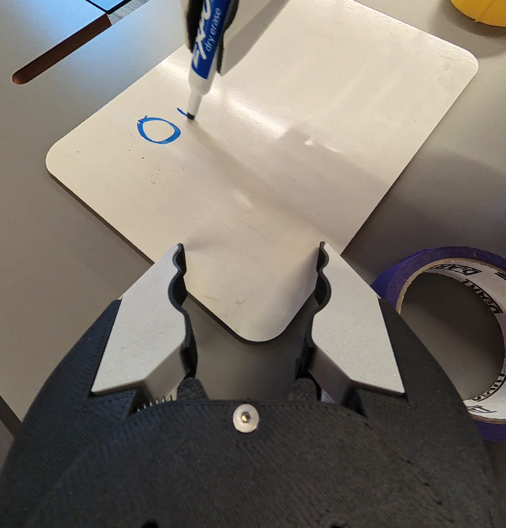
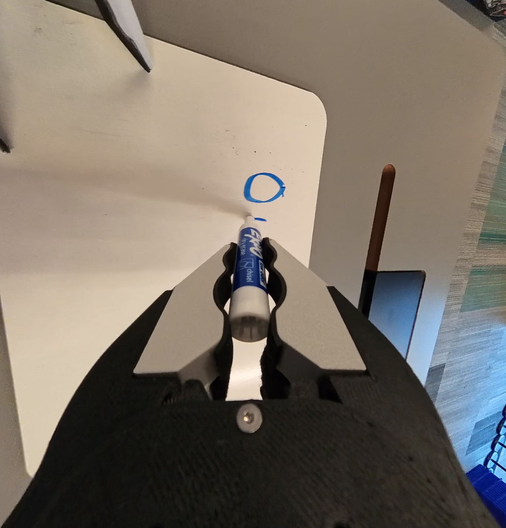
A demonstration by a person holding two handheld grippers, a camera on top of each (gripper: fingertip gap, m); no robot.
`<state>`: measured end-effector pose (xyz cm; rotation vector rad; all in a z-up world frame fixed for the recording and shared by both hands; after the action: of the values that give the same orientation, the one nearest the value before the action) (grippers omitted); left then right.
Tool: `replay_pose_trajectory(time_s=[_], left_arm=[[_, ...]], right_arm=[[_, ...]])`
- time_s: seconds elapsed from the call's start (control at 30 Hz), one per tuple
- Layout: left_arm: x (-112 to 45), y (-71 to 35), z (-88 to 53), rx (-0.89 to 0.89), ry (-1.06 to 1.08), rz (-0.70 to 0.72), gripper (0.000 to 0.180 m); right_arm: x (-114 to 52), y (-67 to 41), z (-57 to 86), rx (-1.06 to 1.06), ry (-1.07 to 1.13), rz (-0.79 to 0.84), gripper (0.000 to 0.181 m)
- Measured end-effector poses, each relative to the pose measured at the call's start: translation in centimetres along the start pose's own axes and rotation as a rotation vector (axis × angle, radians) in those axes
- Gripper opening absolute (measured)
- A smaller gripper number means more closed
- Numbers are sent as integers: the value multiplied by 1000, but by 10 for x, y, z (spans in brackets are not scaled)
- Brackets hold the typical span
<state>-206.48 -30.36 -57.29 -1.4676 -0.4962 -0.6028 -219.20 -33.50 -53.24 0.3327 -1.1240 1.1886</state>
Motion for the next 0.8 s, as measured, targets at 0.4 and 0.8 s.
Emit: replay_pose_trajectory(time_s=[0.4,0.8], left_arm=[[0,0,0,-1,0,0,91],[0,0,0,-1,1,0,91]], right_arm=[[11,-6,-12,1,39,37,17],[-3,2,12,-47,58,2,18]])
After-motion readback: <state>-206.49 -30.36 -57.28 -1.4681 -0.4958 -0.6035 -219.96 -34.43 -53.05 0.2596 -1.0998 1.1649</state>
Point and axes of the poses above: each gripper's, where its closed fingertips meet, x back along the fingers, y out of its underside, z = x × y across the jaws, the point moved 2 cm from there along x, back along the fingers, and after that the axes turned 6 degrees about y, right-handed, at the moved point
